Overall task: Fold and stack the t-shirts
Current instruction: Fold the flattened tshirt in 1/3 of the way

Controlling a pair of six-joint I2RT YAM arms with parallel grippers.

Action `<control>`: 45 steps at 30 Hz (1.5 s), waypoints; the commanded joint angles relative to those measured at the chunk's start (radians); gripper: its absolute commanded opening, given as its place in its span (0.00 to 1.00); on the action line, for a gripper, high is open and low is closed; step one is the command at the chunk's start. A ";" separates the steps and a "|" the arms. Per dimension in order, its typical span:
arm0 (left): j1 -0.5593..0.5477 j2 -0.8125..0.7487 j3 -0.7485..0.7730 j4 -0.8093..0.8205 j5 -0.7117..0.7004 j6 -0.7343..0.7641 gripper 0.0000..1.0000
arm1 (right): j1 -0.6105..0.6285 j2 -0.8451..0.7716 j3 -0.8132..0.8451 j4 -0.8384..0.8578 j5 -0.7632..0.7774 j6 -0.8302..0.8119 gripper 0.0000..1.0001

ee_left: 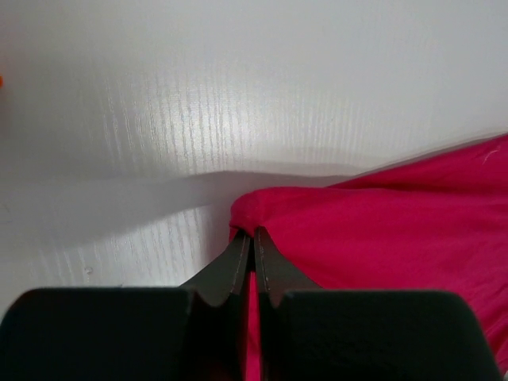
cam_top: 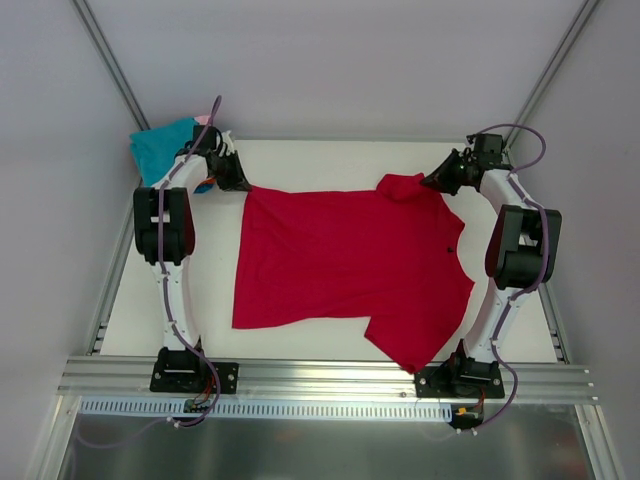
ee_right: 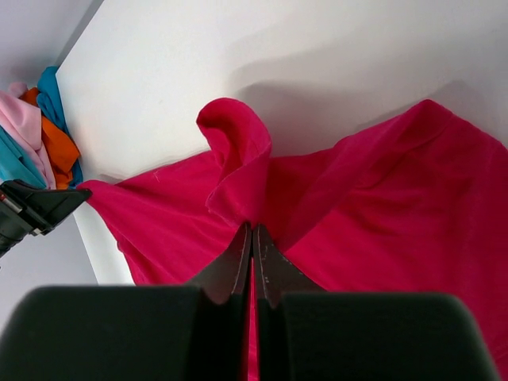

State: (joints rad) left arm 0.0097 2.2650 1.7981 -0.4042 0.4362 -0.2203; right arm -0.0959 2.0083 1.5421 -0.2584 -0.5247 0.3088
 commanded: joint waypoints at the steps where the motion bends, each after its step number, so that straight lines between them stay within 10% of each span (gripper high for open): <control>1: 0.015 -0.102 0.021 0.013 -0.010 -0.005 0.00 | -0.018 -0.005 0.044 -0.001 -0.015 -0.022 0.01; 16: 0.016 -0.262 -0.088 0.025 0.029 -0.028 0.00 | -0.033 -0.170 0.000 -0.108 0.006 -0.068 0.01; 41: 0.003 -0.582 -0.453 0.087 0.078 -0.074 0.00 | -0.038 -0.641 -0.545 -0.306 0.129 -0.152 0.03; 43: -0.001 -0.594 -0.465 0.090 0.078 -0.074 0.00 | -0.038 -0.661 -0.563 -0.335 0.146 -0.151 0.19; 44: -0.001 -0.604 -0.473 0.091 0.078 -0.074 0.00 | -0.038 -0.666 -0.570 -0.346 0.156 -0.155 0.61; 45: 0.001 -0.610 -0.479 0.094 0.078 -0.074 0.00 | -0.038 -0.675 -0.583 -0.358 0.164 -0.155 0.63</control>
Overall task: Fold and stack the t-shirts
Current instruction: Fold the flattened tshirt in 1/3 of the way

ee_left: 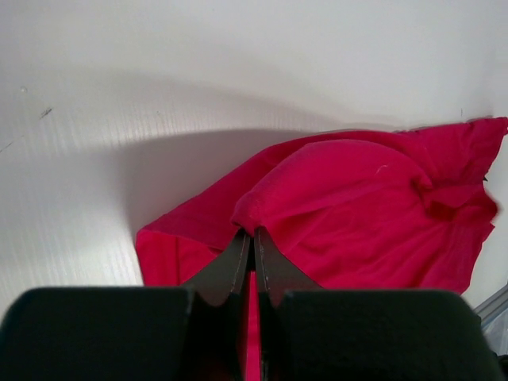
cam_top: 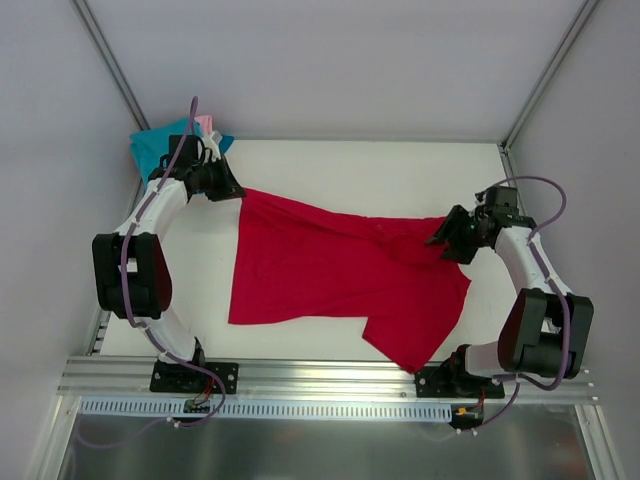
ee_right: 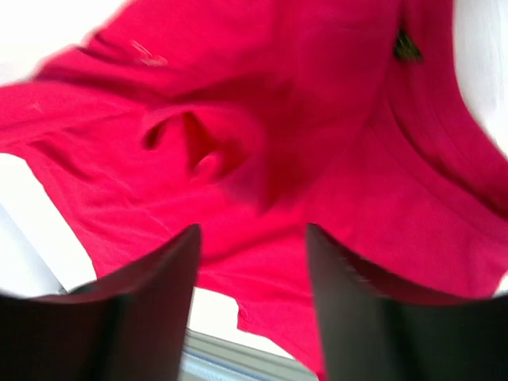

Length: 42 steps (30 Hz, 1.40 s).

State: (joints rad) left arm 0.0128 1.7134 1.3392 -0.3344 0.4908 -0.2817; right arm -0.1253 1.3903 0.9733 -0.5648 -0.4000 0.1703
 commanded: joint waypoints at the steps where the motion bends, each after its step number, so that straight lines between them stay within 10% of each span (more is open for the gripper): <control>1: -0.002 -0.066 -0.029 0.032 0.022 -0.014 0.00 | -0.008 -0.080 -0.018 -0.056 0.049 -0.017 0.65; 7: -0.004 -0.074 -0.063 0.046 0.017 -0.014 0.00 | -0.008 -0.137 0.007 -0.101 0.059 -0.023 0.99; 26: -0.056 -0.230 -0.282 0.005 -0.095 -0.020 0.08 | -0.008 -0.142 0.027 -0.112 0.026 -0.032 0.99; 32: -0.102 -0.225 -0.357 -0.029 -0.162 -0.068 0.43 | -0.008 -0.146 0.028 -0.115 0.018 -0.038 0.99; 37: -0.106 -0.400 -0.492 0.064 -0.254 -0.152 0.98 | -0.008 -0.152 0.033 -0.124 0.020 -0.048 0.99; 42: -0.106 -0.422 -0.476 0.090 -0.284 -0.177 0.99 | -0.008 -0.157 0.030 -0.122 0.013 -0.049 1.00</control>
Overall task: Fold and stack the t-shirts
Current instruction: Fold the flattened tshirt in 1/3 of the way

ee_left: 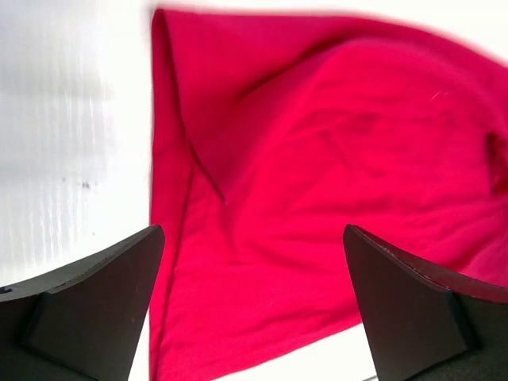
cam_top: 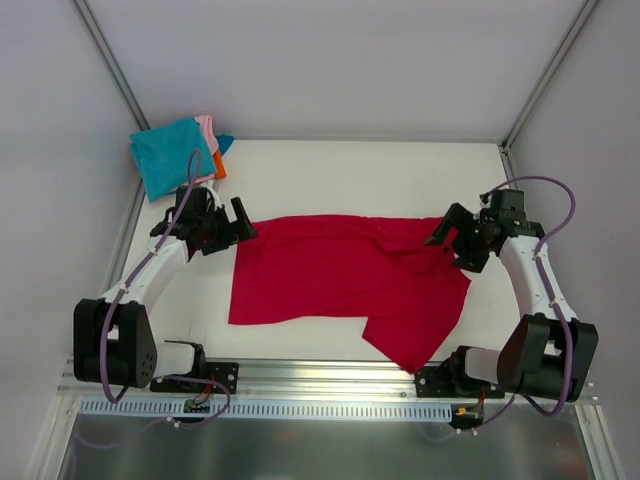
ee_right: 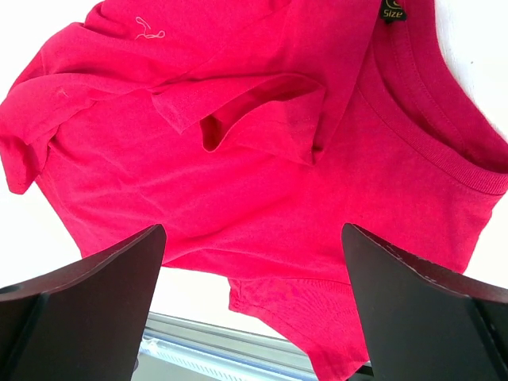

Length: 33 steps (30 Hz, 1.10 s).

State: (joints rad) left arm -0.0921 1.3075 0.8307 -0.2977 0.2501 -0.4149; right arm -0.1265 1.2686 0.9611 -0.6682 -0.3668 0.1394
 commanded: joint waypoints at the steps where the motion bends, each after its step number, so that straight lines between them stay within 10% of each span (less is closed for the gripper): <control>1: -0.001 -0.007 0.038 0.054 -0.037 -0.056 0.99 | -0.007 -0.035 0.042 -0.019 -0.017 -0.020 0.99; 4: -0.001 0.018 0.051 0.071 -0.009 -0.090 0.98 | -0.007 -0.043 0.041 -0.024 -0.014 -0.023 1.00; 11: -0.001 0.144 0.133 0.037 0.103 -0.147 0.53 | -0.007 -0.051 0.054 -0.044 0.002 -0.038 0.99; 33: -0.001 0.162 0.097 -0.089 0.022 -0.076 0.58 | -0.007 -0.046 0.014 -0.014 -0.009 -0.035 0.99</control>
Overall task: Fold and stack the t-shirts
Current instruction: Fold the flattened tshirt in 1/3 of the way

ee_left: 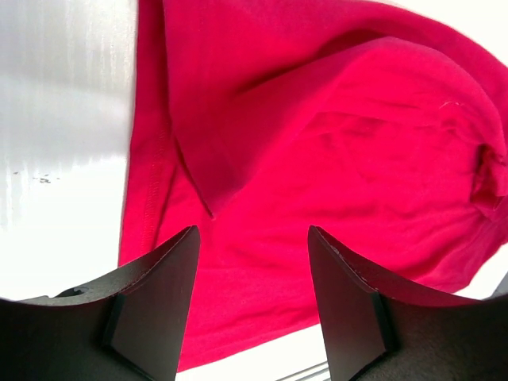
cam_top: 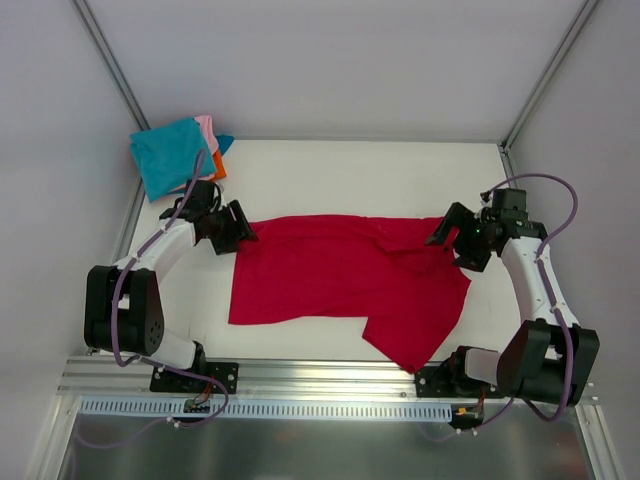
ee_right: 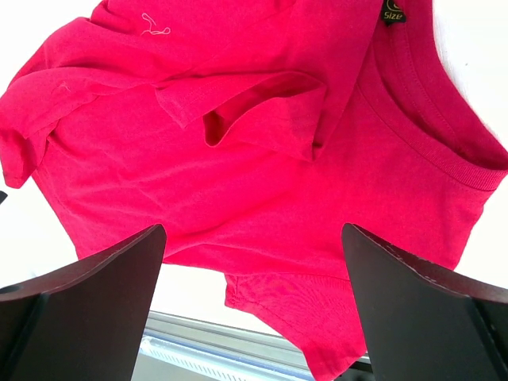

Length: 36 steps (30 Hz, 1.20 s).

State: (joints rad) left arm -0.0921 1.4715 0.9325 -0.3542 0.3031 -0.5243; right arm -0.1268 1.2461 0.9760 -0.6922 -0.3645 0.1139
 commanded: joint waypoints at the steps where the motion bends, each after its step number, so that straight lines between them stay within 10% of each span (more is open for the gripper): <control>1: -0.001 -0.002 -0.004 -0.035 -0.036 0.033 0.58 | -0.007 -0.024 0.000 0.010 -0.011 -0.010 0.99; 36: -0.027 0.072 0.020 0.040 -0.056 0.024 0.41 | -0.007 -0.013 0.003 0.008 -0.008 -0.017 0.99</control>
State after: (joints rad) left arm -0.1062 1.5654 0.9131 -0.3115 0.2733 -0.5106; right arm -0.1268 1.2465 0.9672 -0.6868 -0.3641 0.1135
